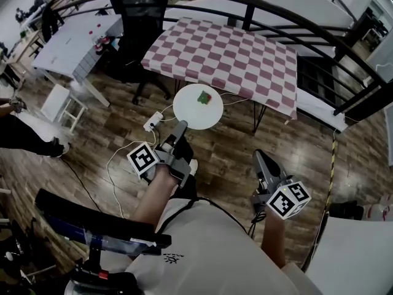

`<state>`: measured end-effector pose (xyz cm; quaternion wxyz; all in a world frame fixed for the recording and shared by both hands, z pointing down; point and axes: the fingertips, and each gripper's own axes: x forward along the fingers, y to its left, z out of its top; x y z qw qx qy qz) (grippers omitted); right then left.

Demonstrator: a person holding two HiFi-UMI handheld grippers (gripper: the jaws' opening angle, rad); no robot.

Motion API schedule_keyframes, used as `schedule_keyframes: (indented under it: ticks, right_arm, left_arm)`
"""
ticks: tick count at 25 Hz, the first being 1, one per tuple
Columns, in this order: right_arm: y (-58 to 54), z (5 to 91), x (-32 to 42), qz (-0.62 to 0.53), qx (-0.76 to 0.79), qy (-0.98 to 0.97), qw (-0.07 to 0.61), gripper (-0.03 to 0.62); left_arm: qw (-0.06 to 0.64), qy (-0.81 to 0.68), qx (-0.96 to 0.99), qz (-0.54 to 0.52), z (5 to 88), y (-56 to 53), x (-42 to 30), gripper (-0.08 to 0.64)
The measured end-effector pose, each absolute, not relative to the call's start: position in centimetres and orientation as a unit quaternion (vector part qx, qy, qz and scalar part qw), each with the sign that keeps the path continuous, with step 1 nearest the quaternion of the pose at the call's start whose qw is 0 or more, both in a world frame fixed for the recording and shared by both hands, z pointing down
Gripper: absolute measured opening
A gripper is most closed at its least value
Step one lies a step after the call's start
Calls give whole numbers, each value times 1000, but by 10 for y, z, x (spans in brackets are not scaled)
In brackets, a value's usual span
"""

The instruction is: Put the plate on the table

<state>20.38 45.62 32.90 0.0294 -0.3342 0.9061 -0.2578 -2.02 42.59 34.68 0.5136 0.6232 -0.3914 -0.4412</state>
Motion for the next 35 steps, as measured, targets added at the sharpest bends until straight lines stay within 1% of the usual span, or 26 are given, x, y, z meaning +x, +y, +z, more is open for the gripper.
schedule_keyframes:
  ticks: [12,18,24,35]
  right_arm:
    - [373,326,169,-251,-345,904,30,8]
    - [338,308,137,-247,-365,897,29,8]
    - [274,320,125,-254,-369,893,33,8]
    - [207,323,77,-258,-389,884,30,8]
  left_arm:
    - [519,-376,630,-439,355,336,-49,20]
    - [528,-359,635,-435,338,289,-79,20]
    - [534,-357,638,-424,347,222,-87,20]
    - [553,-340,640,-410,357,144,-126,20]
